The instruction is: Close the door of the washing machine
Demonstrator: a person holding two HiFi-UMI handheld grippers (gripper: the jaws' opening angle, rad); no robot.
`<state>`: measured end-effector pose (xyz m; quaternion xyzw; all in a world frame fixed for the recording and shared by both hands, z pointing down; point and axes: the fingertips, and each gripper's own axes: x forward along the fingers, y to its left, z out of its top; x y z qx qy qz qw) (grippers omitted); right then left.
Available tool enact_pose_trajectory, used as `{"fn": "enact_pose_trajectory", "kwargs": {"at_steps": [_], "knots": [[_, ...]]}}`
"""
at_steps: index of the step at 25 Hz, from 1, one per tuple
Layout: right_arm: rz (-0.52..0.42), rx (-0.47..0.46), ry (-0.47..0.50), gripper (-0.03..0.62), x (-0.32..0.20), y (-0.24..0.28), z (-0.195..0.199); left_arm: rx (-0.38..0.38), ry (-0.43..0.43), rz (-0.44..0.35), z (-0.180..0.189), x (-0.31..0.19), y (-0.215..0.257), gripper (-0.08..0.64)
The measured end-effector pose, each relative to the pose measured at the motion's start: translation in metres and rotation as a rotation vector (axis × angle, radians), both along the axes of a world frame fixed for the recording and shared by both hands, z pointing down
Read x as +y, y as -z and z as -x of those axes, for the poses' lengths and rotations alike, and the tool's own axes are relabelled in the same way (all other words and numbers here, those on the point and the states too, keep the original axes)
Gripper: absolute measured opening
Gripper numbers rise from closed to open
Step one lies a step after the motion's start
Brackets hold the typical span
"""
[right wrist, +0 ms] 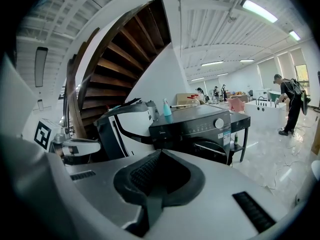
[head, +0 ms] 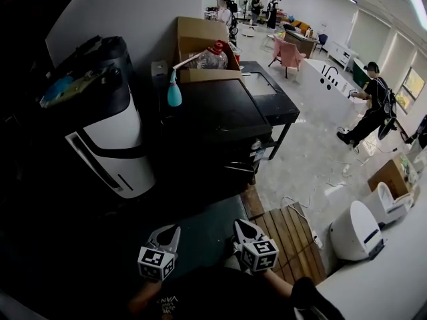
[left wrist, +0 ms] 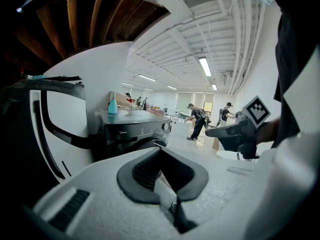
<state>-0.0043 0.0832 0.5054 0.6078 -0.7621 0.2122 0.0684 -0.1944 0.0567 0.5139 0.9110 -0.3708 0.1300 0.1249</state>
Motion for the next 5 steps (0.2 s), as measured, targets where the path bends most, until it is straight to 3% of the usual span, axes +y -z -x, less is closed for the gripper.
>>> {"fn": "enact_pose_trajectory", "kwargs": {"at_steps": [5], "knots": [[0.008,0.008,-0.001,-0.002,0.0004,-0.0084,-0.0006,-0.005,-0.011,0.011,0.0033,0.0012,-0.0050,0.008]]}}
